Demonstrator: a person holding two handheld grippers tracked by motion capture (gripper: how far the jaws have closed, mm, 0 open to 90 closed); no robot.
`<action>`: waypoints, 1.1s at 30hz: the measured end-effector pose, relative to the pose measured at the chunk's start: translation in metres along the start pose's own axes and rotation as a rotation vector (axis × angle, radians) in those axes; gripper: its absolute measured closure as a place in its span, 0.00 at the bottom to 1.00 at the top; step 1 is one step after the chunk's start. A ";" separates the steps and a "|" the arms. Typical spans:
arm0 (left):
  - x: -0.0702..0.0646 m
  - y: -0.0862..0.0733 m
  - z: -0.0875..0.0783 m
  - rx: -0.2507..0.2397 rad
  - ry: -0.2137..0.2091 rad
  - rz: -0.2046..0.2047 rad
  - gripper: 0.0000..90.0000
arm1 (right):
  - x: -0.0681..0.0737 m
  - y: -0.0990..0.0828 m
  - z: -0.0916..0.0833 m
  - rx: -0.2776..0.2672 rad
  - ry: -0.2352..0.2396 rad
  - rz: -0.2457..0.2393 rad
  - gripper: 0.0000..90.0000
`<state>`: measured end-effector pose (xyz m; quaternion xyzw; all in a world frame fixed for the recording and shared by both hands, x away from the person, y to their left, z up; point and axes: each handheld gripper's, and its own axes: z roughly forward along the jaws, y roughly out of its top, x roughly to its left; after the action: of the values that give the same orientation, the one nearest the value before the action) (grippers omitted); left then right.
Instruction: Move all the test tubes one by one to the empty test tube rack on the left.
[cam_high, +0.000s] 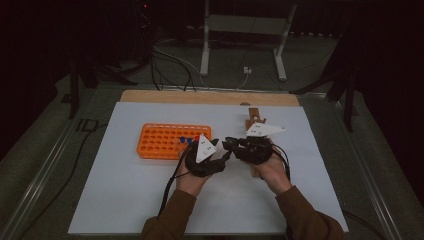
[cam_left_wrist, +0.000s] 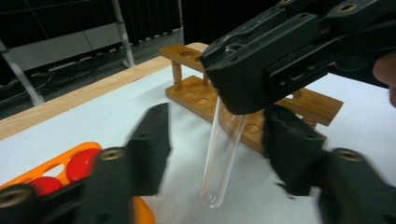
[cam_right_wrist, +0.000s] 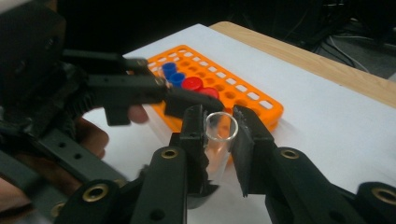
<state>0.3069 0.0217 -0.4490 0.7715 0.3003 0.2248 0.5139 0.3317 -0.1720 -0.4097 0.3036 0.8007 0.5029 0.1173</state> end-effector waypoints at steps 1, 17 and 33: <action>0.000 0.000 0.000 0.000 -0.005 0.000 0.57 | 0.001 0.000 0.000 -0.001 0.005 0.002 0.84; 0.001 -0.001 0.000 0.005 -0.045 0.004 0.84 | 0.002 -0.001 -0.002 -0.030 0.043 0.014 0.67; 0.013 -0.002 -0.013 0.000 -0.031 -0.039 0.84 | -0.010 -0.012 -0.013 -0.067 -0.054 0.039 0.17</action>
<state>0.3077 0.0401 -0.4457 0.7688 0.3074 0.2027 0.5230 0.3283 -0.1911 -0.4155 0.3286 0.7740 0.5230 0.1393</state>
